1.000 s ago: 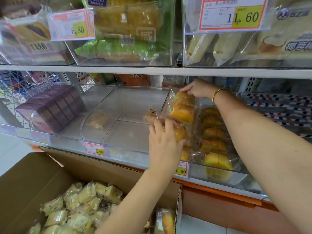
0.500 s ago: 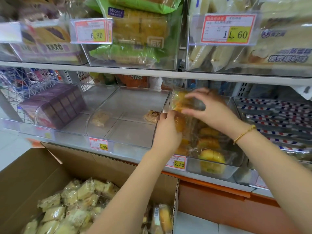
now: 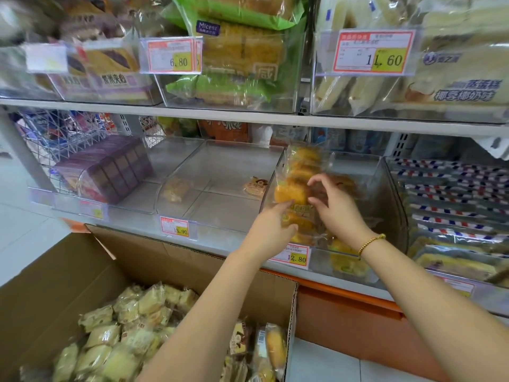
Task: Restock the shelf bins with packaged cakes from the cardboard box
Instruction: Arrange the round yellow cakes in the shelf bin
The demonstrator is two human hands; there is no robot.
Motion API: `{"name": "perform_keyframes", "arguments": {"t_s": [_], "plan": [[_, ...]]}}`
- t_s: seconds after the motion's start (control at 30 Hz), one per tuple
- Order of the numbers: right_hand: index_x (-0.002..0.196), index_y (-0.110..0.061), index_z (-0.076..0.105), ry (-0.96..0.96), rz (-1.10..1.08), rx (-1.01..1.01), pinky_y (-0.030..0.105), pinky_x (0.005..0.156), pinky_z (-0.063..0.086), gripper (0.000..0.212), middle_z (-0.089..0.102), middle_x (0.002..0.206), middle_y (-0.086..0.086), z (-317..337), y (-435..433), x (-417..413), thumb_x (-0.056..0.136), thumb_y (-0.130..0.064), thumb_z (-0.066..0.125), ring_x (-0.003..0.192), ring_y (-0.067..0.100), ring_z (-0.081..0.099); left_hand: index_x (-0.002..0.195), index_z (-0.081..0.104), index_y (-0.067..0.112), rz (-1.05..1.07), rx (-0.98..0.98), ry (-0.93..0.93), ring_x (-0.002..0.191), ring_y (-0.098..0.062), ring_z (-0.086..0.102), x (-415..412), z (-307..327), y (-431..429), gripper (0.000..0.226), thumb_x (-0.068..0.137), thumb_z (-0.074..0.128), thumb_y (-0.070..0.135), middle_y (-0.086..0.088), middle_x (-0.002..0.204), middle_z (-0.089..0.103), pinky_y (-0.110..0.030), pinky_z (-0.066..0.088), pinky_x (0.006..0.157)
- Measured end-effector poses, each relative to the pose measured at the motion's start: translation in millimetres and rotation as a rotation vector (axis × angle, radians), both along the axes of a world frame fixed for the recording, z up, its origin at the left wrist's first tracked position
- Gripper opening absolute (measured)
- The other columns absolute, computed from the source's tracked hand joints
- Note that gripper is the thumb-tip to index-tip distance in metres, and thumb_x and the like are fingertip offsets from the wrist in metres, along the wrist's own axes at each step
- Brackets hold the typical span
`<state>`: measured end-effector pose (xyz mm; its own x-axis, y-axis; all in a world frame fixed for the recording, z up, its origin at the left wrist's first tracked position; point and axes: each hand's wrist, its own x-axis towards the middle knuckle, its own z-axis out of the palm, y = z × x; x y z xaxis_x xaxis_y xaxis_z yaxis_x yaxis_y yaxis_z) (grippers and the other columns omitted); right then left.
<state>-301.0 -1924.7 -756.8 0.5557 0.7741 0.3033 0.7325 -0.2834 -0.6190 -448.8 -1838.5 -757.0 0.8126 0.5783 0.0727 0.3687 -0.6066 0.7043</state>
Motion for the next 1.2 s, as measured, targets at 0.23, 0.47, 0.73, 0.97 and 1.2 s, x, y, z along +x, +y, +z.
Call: {"name": "perform_keyframes", "arguments": {"t_s": [0.23, 0.47, 0.73, 0.97, 1.2], "plan": [[0.118, -0.026, 0.051, -0.111, 0.023, -0.006, 0.021, 0.092, 0.037, 0.033, 0.040, 0.137, 0.003, 10, -3, -11, 0.090, -0.015, 0.063, 0.119, 0.020, 0.048, 0.143, 0.041, 0.026, 0.001, 0.014, -0.007, 0.125, -0.020, 0.047, -10, 7, -4, 0.054, 0.092, 0.060, 0.026, -0.006, 0.142, 0.043, -0.029, 0.039, 0.100], [0.125, -0.024, 0.054, -0.268, 0.068, 0.061, 0.035, 0.105, 0.031, 0.048, 0.034, 0.145, 0.003, 24, 2, -30, 0.081, -0.019, 0.072, 0.133, 0.029, 0.032, 0.134, 0.051, 0.023, 0.021, 0.056, -0.058, 0.109, -0.012, 0.053, -32, 16, 10, 0.043, 0.092, 0.060, 0.029, -0.002, 0.132, 0.052, -0.020, 0.037, 0.086], [0.119, -0.015, 0.059, -0.457, 0.152, 0.067, 0.042, 0.110, 0.029, 0.045, 0.045, 0.136, 0.010, 18, 12, -51, 0.077, -0.017, 0.075, 0.130, 0.028, 0.031, 0.137, 0.049, 0.022, -0.013, 0.023, -0.050, 0.112, -0.012, 0.056, -53, 15, 26, 0.047, 0.092, 0.061, 0.025, 0.002, 0.136, 0.053, -0.020, 0.039, 0.089], [0.114, -0.012, 0.061, -0.536, 0.270, 0.137, 0.028, 0.097, 0.038, 0.035, 0.055, 0.117, 0.007, 21, 20, -80, 0.082, -0.021, 0.071, 0.112, 0.022, 0.048, 0.122, 0.061, 0.020, 0.035, -0.009, -0.035, 0.102, -0.009, 0.061, -87, 11, 43, 0.030, 0.092, 0.061, 0.023, 0.006, 0.121, 0.063, -0.026, 0.047, 0.091], [0.083, -0.021, 0.051, -0.420, 0.673, -0.328, 0.031, 0.067, 0.042, 0.015, 0.048, 0.081, -0.008, -10, 44, -152, 0.089, -0.029, 0.062, 0.075, 0.012, 0.047, 0.074, 0.056, 0.017, 0.276, -0.088, 0.179, 0.059, -0.006, 0.049, -192, -35, 82, 0.024, 0.086, 0.069, 0.034, 0.010, 0.064, 0.053, -0.022, 0.034, 0.055]]}}
